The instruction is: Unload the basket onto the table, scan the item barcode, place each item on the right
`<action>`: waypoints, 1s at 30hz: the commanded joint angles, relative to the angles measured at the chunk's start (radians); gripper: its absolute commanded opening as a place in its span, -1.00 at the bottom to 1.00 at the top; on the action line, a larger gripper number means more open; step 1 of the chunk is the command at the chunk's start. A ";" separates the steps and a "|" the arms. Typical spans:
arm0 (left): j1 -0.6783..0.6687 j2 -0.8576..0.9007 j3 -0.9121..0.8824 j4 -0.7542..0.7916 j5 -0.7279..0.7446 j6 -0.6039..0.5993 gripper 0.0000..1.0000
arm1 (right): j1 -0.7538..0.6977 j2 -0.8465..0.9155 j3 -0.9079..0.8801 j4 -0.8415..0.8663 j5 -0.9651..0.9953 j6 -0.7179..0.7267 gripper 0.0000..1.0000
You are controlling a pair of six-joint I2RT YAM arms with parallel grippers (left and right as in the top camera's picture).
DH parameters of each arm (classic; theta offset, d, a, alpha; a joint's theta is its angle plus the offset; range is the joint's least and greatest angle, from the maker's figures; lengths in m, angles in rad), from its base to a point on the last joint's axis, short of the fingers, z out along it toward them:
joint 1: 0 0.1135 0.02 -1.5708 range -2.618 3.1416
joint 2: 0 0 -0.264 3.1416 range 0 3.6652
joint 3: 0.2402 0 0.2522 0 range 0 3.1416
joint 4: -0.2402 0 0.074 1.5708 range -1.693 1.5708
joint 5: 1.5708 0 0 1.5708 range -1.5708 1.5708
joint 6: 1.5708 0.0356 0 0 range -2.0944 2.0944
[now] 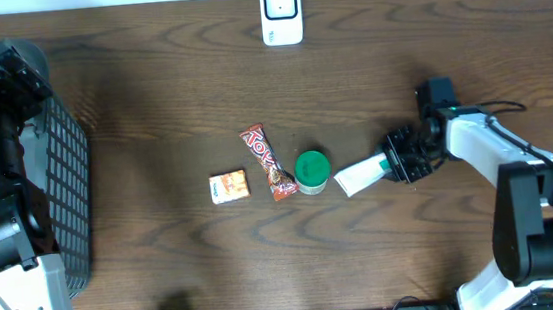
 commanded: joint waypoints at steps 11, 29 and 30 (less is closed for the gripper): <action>-0.003 0.000 0.003 -0.014 0.010 -0.008 0.81 | -0.063 -0.157 -0.012 -0.164 -0.330 -0.097 -0.20; -0.003 0.000 0.003 -0.016 0.010 -0.008 0.82 | -0.072 -0.157 -0.012 -0.237 -0.714 -0.156 -0.10; -0.003 0.000 0.003 -0.016 0.010 -0.008 0.81 | -0.072 -0.157 -0.012 -0.208 -0.694 -0.119 -0.08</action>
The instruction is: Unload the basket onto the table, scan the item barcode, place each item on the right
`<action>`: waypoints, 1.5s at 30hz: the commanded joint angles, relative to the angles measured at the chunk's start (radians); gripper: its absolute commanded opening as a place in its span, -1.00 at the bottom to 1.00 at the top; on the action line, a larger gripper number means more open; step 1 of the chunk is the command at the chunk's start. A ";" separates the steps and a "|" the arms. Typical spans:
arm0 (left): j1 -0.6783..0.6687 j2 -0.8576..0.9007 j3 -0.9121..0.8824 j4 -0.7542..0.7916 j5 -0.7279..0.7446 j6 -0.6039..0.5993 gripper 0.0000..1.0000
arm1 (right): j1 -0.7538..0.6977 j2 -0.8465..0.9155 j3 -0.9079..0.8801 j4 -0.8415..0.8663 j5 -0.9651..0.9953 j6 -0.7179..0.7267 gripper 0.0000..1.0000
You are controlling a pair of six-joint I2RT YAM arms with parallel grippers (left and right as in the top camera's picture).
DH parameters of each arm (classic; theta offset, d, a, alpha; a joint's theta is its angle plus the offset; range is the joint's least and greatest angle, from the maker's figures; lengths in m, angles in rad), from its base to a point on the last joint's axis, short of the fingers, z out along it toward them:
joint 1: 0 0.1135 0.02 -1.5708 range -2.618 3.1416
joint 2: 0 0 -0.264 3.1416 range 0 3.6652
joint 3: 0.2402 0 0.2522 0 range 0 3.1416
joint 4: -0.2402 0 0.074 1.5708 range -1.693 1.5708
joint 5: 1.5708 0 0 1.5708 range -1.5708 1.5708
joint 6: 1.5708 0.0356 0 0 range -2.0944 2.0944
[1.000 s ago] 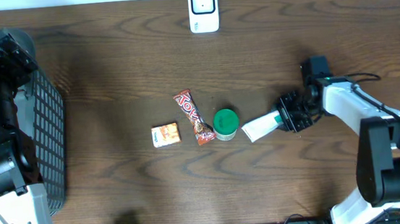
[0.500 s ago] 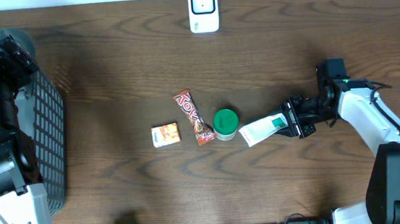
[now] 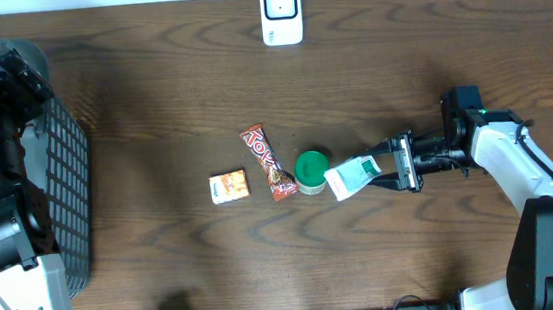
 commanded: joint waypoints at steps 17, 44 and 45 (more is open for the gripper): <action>-0.003 0.000 0.004 -0.002 0.010 -0.008 0.81 | -0.002 -0.012 -0.001 0.222 0.340 -0.081 0.64; -0.003 0.001 0.004 -0.002 0.010 -0.008 0.81 | 0.288 0.029 0.143 0.053 0.845 0.048 0.75; -0.003 0.001 0.004 -0.002 0.010 -0.008 0.81 | 0.294 0.040 0.143 0.065 0.848 0.048 0.75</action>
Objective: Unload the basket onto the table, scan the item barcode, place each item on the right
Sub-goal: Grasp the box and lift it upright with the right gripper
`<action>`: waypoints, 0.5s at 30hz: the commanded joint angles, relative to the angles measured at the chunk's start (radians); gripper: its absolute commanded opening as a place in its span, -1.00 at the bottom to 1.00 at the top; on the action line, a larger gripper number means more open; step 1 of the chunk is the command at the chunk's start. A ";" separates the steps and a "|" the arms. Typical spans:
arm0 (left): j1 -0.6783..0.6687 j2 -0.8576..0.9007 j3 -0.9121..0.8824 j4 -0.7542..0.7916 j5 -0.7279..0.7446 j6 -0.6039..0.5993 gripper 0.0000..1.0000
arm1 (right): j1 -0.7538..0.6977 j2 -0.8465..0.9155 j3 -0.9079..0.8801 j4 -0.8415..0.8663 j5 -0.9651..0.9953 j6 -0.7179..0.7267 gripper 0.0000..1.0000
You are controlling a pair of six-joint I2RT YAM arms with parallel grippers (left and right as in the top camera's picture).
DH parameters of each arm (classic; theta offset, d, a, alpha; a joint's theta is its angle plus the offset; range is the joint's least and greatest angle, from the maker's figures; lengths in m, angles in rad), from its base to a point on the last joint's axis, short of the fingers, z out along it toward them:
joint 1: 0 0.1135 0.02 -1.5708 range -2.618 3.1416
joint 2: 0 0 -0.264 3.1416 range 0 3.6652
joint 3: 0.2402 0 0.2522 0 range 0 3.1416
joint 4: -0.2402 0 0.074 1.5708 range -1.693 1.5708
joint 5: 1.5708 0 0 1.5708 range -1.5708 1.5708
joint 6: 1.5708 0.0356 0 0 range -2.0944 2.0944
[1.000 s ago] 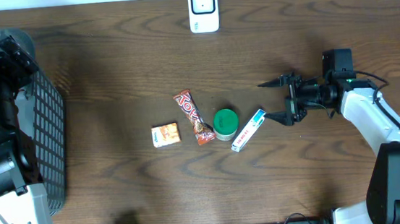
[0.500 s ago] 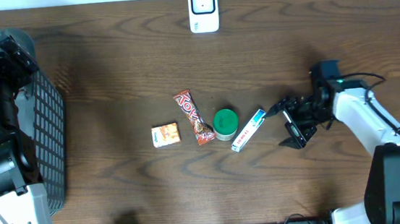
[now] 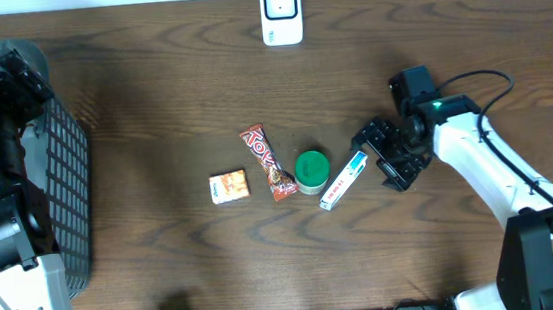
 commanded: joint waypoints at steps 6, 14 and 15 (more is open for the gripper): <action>-0.003 0.001 0.003 0.001 0.010 -0.009 0.81 | 0.064 0.144 0.014 0.069 0.006 0.029 0.72; -0.003 0.001 0.003 0.001 0.010 -0.009 0.82 | 0.066 0.206 0.014 0.091 -0.029 0.029 0.17; -0.003 0.001 0.003 0.001 0.010 -0.009 0.81 | 0.066 0.206 0.014 0.092 -0.029 0.028 0.10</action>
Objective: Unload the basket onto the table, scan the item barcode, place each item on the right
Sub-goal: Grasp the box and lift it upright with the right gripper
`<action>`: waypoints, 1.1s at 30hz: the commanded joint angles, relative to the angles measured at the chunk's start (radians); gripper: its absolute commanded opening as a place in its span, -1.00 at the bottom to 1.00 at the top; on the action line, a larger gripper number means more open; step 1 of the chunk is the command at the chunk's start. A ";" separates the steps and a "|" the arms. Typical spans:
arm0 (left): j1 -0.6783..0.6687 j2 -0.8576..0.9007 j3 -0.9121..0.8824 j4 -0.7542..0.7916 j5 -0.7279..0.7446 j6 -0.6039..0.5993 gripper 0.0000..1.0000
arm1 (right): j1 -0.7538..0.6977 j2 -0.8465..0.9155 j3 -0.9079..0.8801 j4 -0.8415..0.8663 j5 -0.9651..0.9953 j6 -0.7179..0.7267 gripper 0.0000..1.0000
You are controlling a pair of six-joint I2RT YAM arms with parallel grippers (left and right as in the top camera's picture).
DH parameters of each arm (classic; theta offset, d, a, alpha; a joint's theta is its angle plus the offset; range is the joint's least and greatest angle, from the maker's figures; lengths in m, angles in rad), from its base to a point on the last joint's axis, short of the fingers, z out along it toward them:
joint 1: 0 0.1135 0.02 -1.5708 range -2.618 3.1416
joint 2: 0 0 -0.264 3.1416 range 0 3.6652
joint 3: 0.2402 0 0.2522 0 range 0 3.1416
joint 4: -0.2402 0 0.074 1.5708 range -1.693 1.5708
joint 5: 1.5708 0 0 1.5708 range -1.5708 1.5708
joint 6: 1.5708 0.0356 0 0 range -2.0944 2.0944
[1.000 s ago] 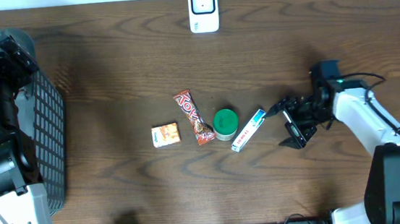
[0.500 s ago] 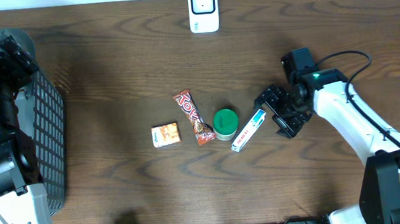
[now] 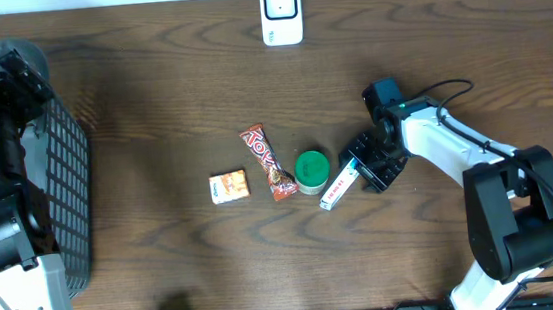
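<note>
A narrow white box lies slanted on the table, just right of a green-lidded jar. My right gripper is at the box's upper right end. Its dark fingers stand apart, one on each side of that end, and look open. The white scanner stands at the far edge, in the middle. A red candy bar and a small orange box lie left of the jar. My left gripper is folded back at the far left, and its jaws are not clear.
A black wire basket stands at the left edge beside the left arm. The right arm's cable loops over the table behind the wrist. Bare wooden tabletop lies between the items and the scanner.
My right gripper has moved a little left and is now around the upper right end of the white box. The box, jar, candy bar and orange box lie as before.
First my right gripper held the white box flat, just right of the jar. A second later it held the box turned over, with the arm stretched out to the right. Then the box lay slanted on the table with the gripper open beside it. Now the gripper straddles the box's end.
</note>
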 commanded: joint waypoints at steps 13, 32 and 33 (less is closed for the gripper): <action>-0.003 0.001 0.004 0.001 0.010 -0.009 0.81 | -0.026 0.000 0.013 -0.028 -0.170 -0.138 -0.62; -0.003 0.001 0.004 0.001 0.010 -0.009 0.82 | -0.174 -0.021 0.013 -0.309 -0.721 -0.688 -0.95; -0.003 0.001 0.004 0.001 0.010 -0.009 0.82 | -0.174 -0.030 0.013 -0.316 -0.740 -0.698 -0.95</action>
